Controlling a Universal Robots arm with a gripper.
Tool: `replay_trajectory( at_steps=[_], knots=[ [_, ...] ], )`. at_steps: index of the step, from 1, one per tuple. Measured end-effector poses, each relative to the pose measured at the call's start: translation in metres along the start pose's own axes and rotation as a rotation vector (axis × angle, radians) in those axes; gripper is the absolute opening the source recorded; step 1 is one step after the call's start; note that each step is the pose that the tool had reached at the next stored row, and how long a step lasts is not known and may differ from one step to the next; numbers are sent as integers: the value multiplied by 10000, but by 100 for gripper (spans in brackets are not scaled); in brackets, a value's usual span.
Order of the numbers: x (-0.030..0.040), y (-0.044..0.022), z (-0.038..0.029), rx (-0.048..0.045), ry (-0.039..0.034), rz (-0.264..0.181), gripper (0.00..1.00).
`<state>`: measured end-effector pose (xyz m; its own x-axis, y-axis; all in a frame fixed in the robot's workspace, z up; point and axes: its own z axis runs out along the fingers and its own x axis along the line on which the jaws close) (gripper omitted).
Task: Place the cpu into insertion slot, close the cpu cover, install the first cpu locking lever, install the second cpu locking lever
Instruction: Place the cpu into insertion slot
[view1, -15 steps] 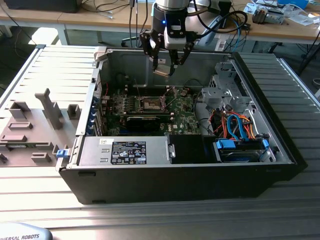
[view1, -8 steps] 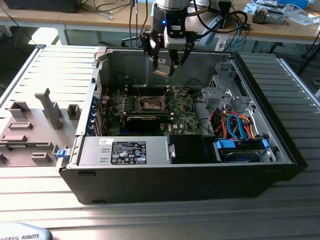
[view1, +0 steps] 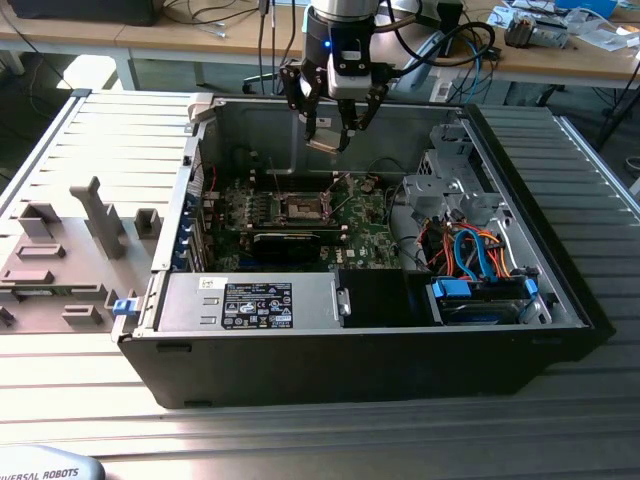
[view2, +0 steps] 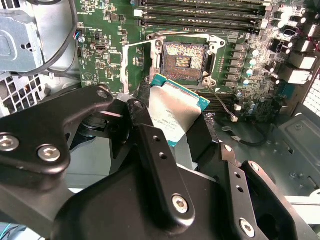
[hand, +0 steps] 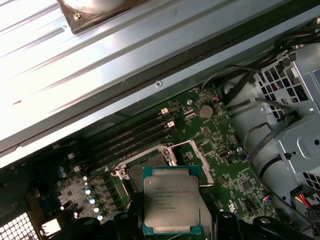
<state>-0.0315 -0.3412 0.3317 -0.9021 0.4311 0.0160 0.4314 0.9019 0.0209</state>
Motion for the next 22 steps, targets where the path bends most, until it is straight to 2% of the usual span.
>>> replay_trajectory(
  at_steps=[22],
  knots=[
    [0, 0, 1, -1, -4, 154, 54]
  ],
)
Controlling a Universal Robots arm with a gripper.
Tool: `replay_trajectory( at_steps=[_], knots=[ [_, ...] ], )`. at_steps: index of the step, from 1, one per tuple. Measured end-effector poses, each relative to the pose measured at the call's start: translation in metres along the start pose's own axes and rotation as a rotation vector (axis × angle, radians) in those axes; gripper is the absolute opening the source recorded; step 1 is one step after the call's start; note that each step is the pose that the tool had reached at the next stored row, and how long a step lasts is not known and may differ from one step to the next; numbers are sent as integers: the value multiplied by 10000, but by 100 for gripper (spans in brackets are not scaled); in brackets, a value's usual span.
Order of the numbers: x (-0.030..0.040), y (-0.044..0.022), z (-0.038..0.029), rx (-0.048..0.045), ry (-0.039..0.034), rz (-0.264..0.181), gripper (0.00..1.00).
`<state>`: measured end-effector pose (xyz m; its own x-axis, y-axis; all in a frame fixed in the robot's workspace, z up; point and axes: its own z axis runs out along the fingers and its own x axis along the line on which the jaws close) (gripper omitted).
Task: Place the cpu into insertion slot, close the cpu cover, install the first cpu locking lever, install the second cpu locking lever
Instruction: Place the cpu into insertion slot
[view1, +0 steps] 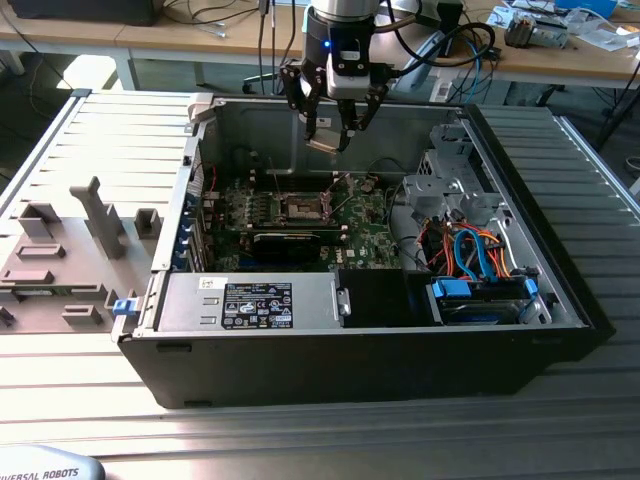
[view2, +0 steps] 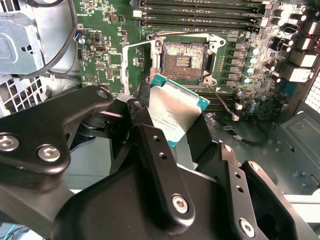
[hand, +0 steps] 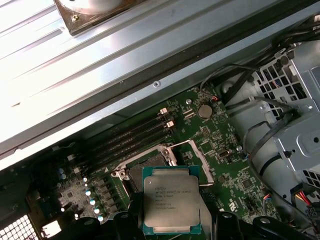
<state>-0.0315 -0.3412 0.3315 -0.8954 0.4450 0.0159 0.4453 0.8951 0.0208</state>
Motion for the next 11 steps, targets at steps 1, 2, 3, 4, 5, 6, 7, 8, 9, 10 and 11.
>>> replay_trajectory(
  at_steps=[1, 2, 3, 4, 5, 6, 7, 8, 9, 10, 11],
  knots=[
    [0, 0, 0, 0, 0, 5, 54],
    [0, 0, 0, 0, 0, 12, 54],
    [0, 0, 0, 0, 0, 18, 54],
    [0, 0, 0, 0, -1, 29, 54],
    [0, 0, 0, 0, -1, 37, 54],
    [0, 0, 0, 0, -1, 48, 54],
    [0, 0, 0, 0, -1, 55, 54],
    [0, 0, 0, 0, -1, 61, 54],
    [0, 0, 0, -1, -2, 68, 54],
    [0, 0, 0, 0, -2, 74, 54],
    [0, 0, 0, 0, -2, 80, 54]
  ],
)
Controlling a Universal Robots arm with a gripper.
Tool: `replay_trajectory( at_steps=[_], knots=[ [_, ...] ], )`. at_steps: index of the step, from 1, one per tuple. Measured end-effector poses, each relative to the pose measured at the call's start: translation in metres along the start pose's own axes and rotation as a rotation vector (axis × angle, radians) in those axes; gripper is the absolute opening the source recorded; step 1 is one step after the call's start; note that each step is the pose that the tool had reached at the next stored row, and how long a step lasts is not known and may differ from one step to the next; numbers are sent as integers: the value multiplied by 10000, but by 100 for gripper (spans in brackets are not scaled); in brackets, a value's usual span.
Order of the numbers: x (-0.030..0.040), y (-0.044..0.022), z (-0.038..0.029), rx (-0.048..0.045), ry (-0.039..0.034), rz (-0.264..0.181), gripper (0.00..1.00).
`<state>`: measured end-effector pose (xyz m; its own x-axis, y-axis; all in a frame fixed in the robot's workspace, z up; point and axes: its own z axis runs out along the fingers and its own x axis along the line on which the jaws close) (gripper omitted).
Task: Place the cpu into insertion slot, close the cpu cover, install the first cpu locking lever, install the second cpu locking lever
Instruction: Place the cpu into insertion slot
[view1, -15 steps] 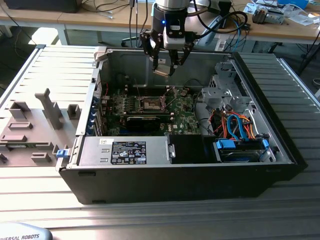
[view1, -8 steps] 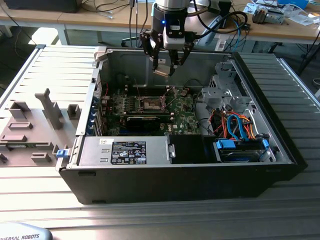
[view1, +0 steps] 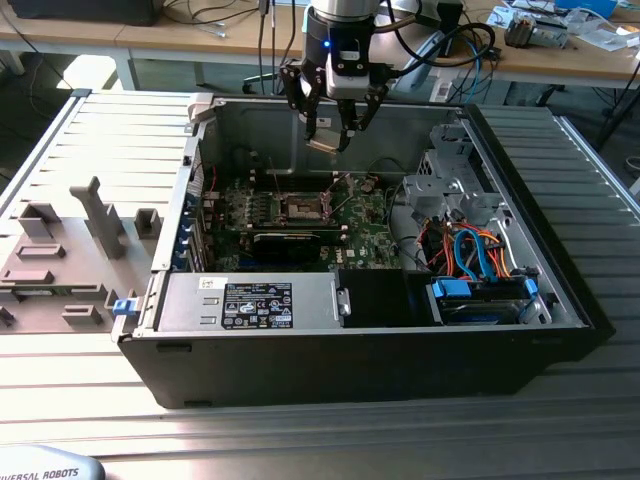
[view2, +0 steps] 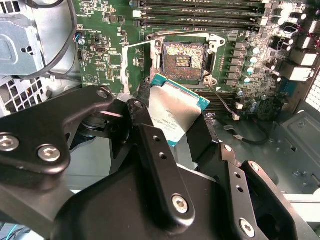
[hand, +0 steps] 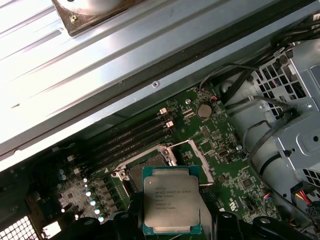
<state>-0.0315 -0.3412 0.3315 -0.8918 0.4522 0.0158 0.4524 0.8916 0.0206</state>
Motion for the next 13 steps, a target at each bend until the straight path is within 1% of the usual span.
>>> replay_trajectory(
  at_steps=[13],
  knots=[
    [0, 0, 0, 5, -5, 103, 54]
  ],
)
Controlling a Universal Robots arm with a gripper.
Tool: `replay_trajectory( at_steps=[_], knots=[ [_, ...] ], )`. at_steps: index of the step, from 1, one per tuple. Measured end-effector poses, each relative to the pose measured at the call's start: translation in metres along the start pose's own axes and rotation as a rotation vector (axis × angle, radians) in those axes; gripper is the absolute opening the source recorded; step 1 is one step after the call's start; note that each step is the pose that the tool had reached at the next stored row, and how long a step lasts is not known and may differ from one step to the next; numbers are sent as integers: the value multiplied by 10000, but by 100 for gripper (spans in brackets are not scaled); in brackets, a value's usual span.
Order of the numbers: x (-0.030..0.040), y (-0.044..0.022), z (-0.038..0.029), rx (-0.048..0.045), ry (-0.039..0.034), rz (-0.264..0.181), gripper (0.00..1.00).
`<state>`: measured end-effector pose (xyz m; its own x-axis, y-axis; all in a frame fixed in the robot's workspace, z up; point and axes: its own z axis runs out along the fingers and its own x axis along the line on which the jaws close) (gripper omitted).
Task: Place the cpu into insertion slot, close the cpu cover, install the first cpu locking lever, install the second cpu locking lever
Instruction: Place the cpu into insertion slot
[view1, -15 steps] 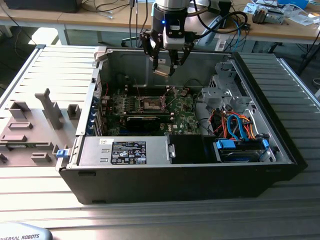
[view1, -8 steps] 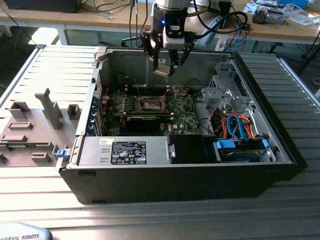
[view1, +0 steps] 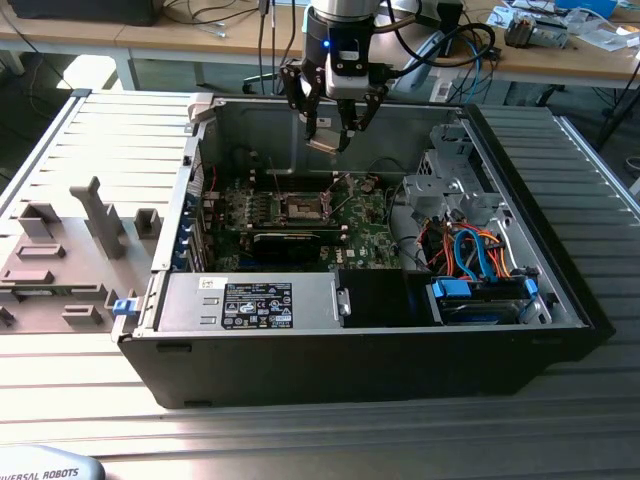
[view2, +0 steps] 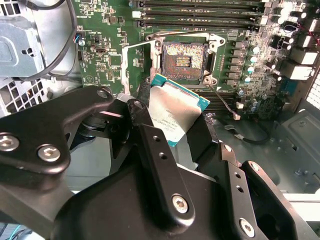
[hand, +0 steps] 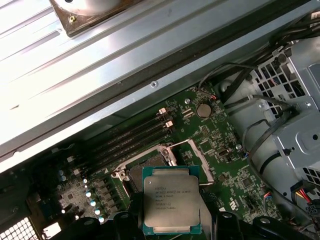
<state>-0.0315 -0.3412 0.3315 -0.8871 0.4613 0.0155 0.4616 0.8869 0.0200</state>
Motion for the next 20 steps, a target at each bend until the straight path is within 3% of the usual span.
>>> replay_trajectory(
  at_steps=[20],
  knots=[
    [0, 0, 1, 3, -6, 156, 54]
  ],
)
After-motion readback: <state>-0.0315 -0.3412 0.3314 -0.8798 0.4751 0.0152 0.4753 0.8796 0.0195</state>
